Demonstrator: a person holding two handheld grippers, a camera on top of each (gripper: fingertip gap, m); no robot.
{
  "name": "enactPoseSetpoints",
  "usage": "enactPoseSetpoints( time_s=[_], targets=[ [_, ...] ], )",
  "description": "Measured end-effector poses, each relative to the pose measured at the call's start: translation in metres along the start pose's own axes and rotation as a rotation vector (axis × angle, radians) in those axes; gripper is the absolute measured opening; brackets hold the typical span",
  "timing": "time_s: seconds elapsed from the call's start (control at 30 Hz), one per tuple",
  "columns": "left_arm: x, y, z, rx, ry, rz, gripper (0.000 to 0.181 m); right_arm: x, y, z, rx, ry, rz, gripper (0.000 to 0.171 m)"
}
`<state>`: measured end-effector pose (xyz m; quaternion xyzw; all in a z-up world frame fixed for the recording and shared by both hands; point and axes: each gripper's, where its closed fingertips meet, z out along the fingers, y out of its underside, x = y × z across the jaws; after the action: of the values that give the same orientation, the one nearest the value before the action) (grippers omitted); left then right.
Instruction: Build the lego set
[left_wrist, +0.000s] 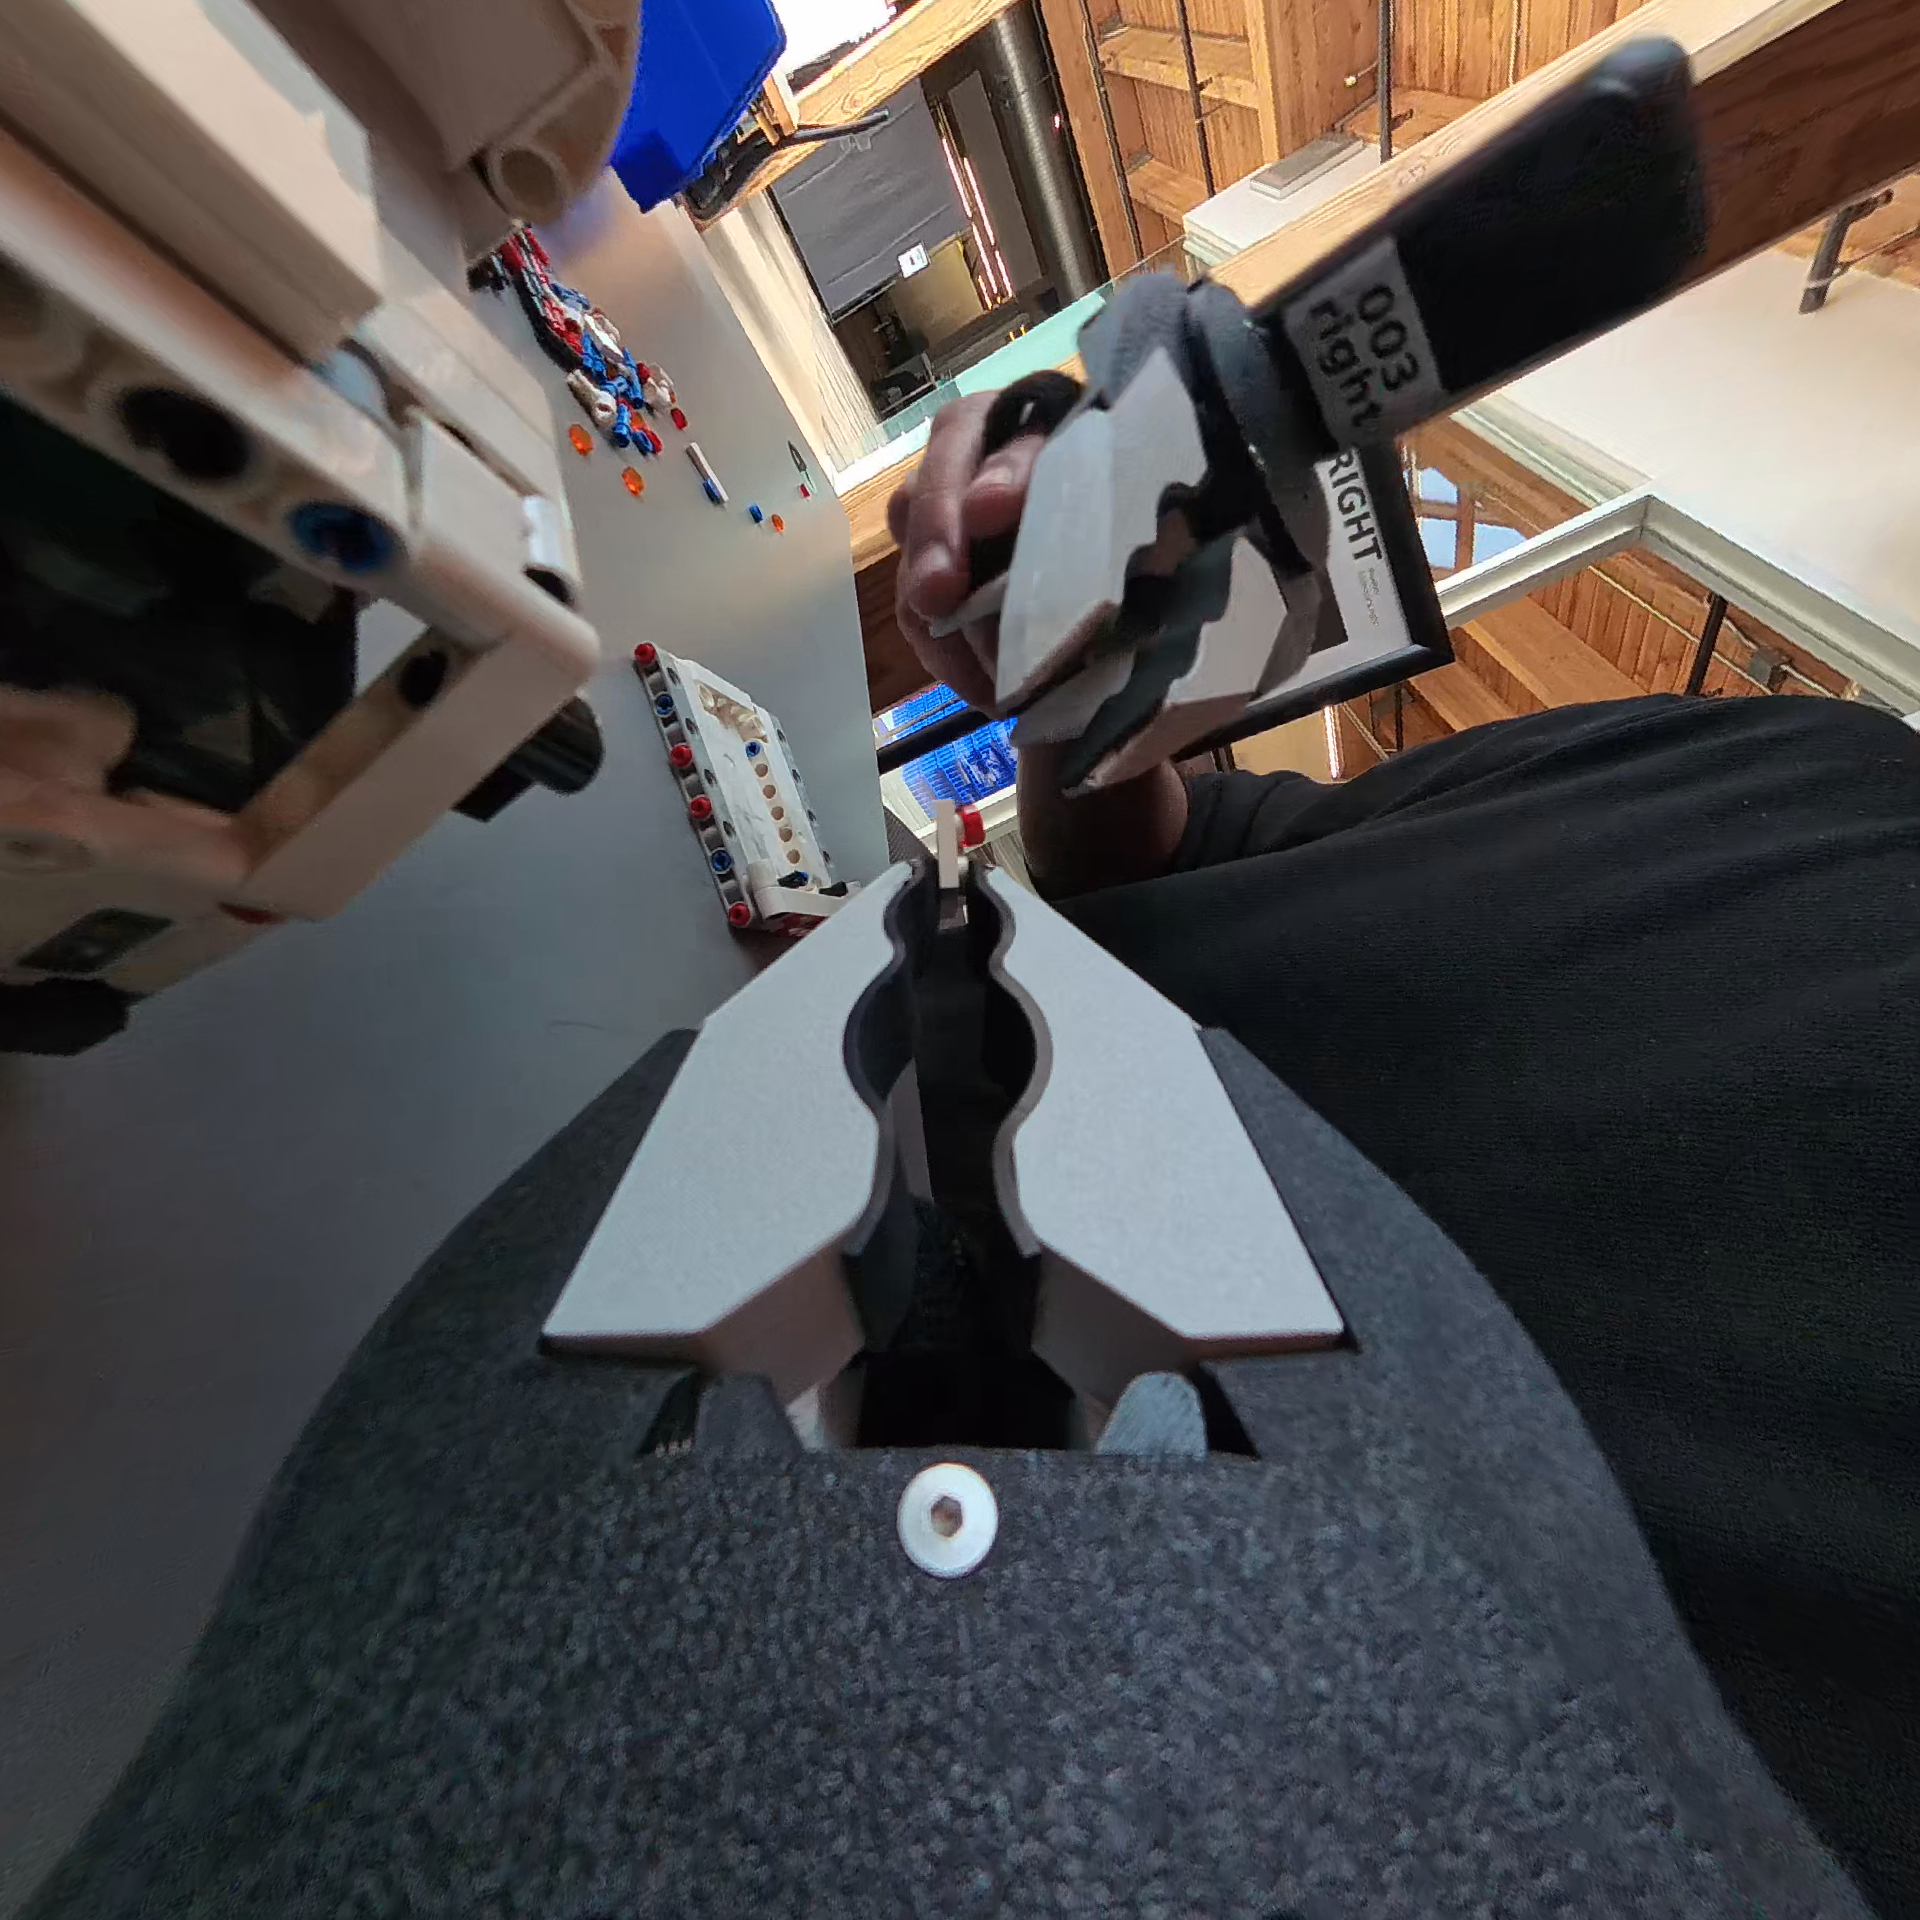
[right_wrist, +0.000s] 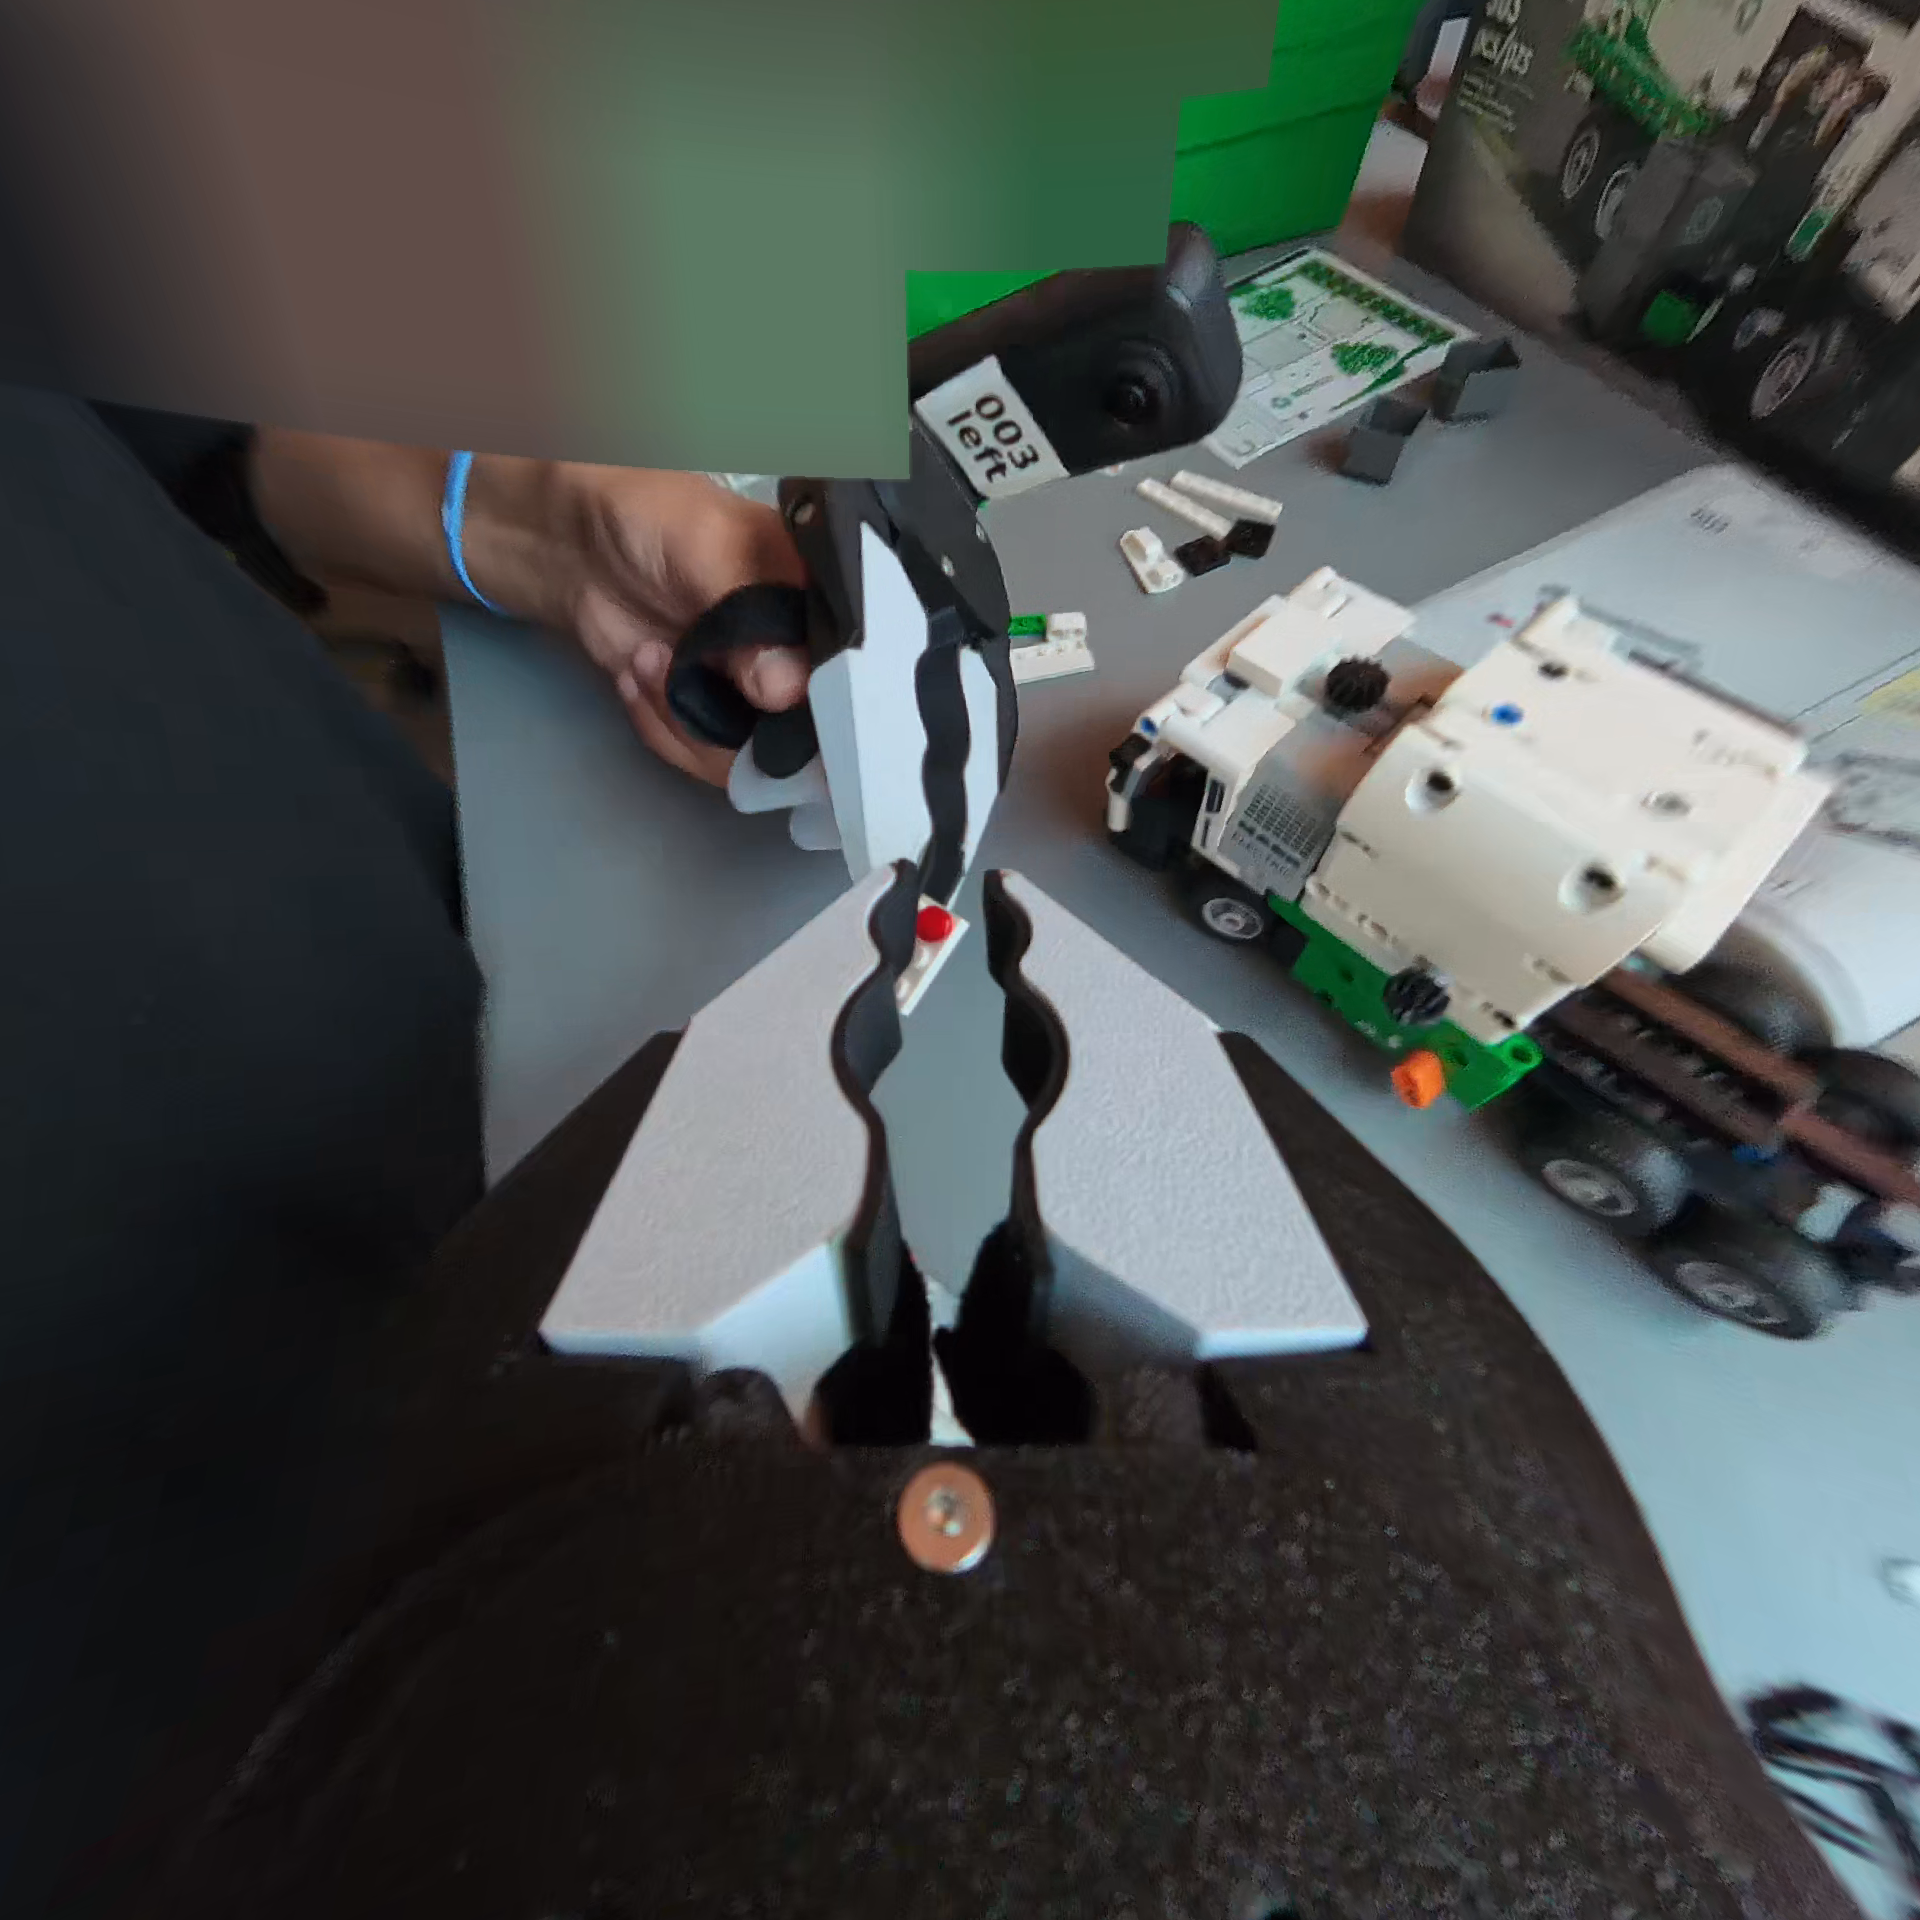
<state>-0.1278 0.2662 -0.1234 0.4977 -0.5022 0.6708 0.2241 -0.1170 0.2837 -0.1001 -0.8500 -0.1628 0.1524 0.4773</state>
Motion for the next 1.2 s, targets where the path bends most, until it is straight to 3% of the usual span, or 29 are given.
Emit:
enactPoseSetpoints(
  time_s=[0.03, 0.17, 0.3, 0.8, 1.2],
  targets=[
    [0.001, 0.000, 0.000, 0.001, 0.005, 0.006, 0.003, 0.000, 0.002, 0.000, 0.021, -0.054, 0.096, 0.013],
    [0.004, 0.001, 0.002, 0.001, 0.012, 0.033, 0.003, -0.002, 0.010, 0.002, 0.080, -0.246, 0.460, 0.012],
    [0.006, 0.000, 0.002, 0.004, 0.021, 0.034, 0.003, -0.010, 0.012, 0.003, 0.107, -0.357, 0.608, 0.015],
    [0.005, 0.002, 0.003, -0.006, 0.003, 0.055, 0.002, -0.012, 0.016, 0.012, 0.102, -0.365, 0.643, 0.006],
    [0.007, 0.009, 0.008, -0.047, -0.048, 0.219, 0.003, -0.020, 0.017, 0.008, 0.113, -0.467, 0.766, 0.005]
  ],
)
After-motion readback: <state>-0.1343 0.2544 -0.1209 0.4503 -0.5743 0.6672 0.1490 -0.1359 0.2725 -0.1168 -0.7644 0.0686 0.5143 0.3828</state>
